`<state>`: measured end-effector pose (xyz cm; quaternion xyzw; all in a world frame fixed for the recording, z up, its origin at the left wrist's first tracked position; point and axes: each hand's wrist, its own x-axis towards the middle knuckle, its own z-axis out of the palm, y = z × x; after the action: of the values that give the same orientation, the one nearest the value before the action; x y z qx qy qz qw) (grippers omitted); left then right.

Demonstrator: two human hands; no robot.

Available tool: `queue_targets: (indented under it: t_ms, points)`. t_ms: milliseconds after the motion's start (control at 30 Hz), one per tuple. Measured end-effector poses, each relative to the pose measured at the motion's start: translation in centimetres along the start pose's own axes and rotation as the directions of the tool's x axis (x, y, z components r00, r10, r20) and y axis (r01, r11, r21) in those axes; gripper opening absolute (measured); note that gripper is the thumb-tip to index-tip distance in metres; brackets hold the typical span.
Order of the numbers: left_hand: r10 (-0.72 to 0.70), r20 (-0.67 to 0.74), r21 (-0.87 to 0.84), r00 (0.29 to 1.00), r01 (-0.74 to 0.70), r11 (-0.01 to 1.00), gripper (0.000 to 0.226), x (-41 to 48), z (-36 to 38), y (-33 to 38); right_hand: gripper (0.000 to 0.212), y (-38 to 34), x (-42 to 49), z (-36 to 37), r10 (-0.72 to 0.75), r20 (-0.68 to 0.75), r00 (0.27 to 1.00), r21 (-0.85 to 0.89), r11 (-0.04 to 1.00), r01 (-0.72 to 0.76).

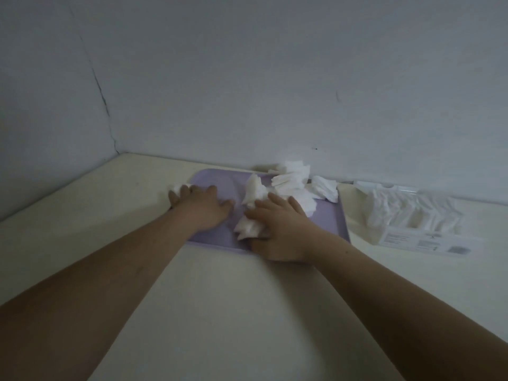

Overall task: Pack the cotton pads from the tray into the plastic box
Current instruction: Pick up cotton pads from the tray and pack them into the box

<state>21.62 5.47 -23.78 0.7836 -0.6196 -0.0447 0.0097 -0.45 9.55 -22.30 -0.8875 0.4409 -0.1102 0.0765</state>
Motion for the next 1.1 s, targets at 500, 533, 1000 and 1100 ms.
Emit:
queue_targets:
  t_ms: [500, 533, 1000, 1100]
  points:
    - [0.477, -0.126, -0.615, 0.87, -0.445, 0.651, 0.01, -1.9, -0.7, 7.5, 0.05, 3.8, -1.3, -5.2, 0.279, -0.087, 0.956, 0.222, 0.941, -0.255]
    - [0.461, -0.101, -0.668, 0.882, -0.403, 0.625, 0.015, -1.7, -1.0, 7.7, 0.053, 3.8, -1.1, -5.8, 0.28, -0.111, 0.954, 0.195, 0.947, -0.255]
    - [0.561, -0.111, -0.179, 0.82, -0.572, 0.801, 0.035, 8.8, -1.9, 9.3, 0.061, 9.7, 7.9, -5.1, 0.289, -0.066, 0.955, 0.171, 0.946, -0.274]
    - [0.6, -0.071, -0.202, 0.797, -0.6, 0.774, 0.037, 9.7, -1.9, 10.1, 0.064, 10.6, 8.4, -4.9, 0.334, -0.027, 0.942, 0.185, 0.928, -0.323]
